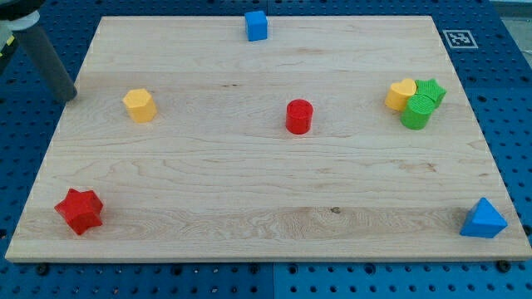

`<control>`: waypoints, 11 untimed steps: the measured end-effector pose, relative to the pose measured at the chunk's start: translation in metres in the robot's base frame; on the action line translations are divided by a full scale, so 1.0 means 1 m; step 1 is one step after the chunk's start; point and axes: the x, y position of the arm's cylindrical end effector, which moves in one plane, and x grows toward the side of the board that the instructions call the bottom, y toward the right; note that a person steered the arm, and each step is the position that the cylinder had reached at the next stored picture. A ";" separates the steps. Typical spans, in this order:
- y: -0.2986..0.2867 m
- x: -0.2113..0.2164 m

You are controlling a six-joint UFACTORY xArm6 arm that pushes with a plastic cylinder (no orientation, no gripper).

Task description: Slide the yellow hexagon towards the center

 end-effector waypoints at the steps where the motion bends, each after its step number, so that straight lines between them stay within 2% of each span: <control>1: 0.009 0.007; 4: 0.073 0.007; 11: 0.099 0.024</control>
